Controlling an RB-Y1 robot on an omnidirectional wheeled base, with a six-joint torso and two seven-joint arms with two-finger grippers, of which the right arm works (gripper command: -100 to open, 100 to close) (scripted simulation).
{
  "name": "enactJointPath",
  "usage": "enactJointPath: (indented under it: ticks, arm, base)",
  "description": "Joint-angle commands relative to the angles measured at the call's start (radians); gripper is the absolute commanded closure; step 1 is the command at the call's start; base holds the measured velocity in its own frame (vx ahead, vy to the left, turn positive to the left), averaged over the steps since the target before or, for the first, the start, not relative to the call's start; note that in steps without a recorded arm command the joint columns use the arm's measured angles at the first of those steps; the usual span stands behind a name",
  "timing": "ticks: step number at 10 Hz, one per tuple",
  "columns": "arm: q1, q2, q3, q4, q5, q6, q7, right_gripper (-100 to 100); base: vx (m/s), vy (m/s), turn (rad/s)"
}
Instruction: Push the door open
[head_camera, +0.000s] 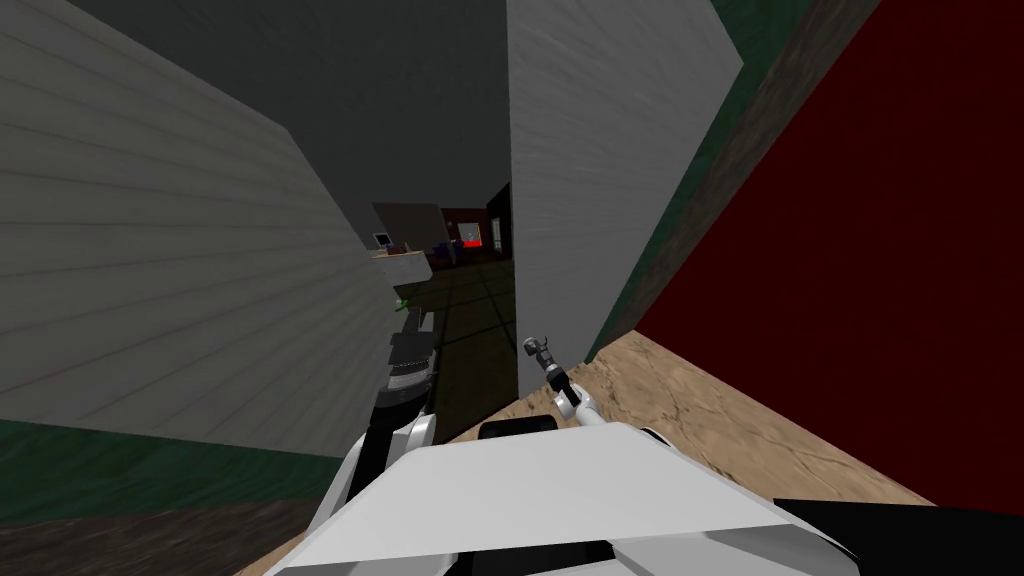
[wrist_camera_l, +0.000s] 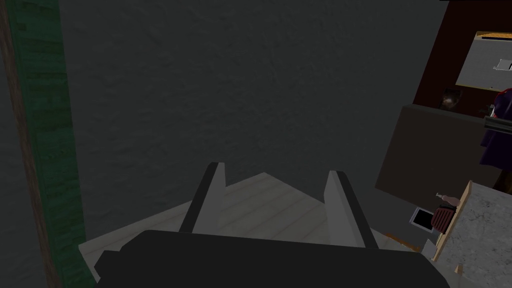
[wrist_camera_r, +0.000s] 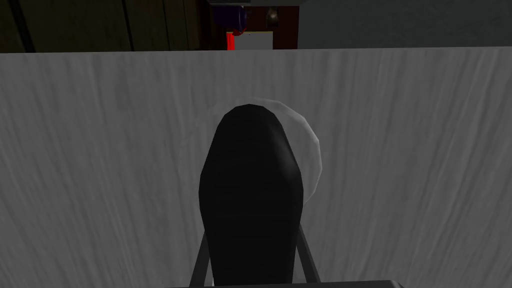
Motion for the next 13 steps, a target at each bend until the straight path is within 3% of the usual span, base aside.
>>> enactJointPath:
  ticks: [1,5,13]
  arm:
    - [0.004,0.000,0.001,0.002,0.001,0.000,0.002,100]
    - [-0.001,-0.006,-0.011,0.000,-0.007,0.004,0.008,100]
    - [0.000,-0.027,-0.080,0.003,-0.055,0.014,0.050,100]
  base:
    - [-0.014,-0.008,0.020]
    - [0.027,0.014,-0.006]
    - [0.183,0.110,-0.043]
